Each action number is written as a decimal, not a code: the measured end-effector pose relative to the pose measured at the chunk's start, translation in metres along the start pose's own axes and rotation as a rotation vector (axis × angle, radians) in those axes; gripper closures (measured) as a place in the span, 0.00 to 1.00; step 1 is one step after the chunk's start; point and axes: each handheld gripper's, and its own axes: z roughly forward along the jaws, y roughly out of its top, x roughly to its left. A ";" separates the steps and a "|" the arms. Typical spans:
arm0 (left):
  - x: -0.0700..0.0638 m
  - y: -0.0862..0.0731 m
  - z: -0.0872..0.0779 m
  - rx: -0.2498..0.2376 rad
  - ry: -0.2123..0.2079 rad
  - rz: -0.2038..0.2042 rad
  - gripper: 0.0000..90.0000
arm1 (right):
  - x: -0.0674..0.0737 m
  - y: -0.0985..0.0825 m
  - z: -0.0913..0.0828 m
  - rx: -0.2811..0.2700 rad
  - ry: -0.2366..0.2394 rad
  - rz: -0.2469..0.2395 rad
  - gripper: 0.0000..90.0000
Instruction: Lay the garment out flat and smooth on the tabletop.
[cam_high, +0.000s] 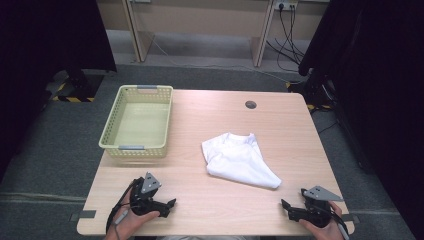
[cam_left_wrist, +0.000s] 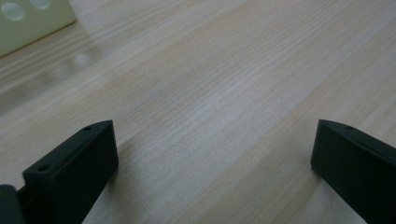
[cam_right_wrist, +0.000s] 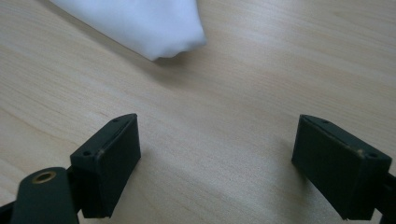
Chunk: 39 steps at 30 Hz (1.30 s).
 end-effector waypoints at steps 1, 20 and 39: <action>0.000 0.000 0.000 0.000 0.000 0.000 0.00 | 0.000 0.000 0.000 0.000 0.000 0.000 0.17; 0.000 0.000 0.001 -0.001 0.006 -0.004 0.00 | 0.000 0.021 -0.009 -0.042 0.068 0.015 0.21; 0.000 0.001 0.001 -0.001 0.005 -0.003 0.00 | 0.013 0.072 0.022 -0.048 0.113 -0.057 0.27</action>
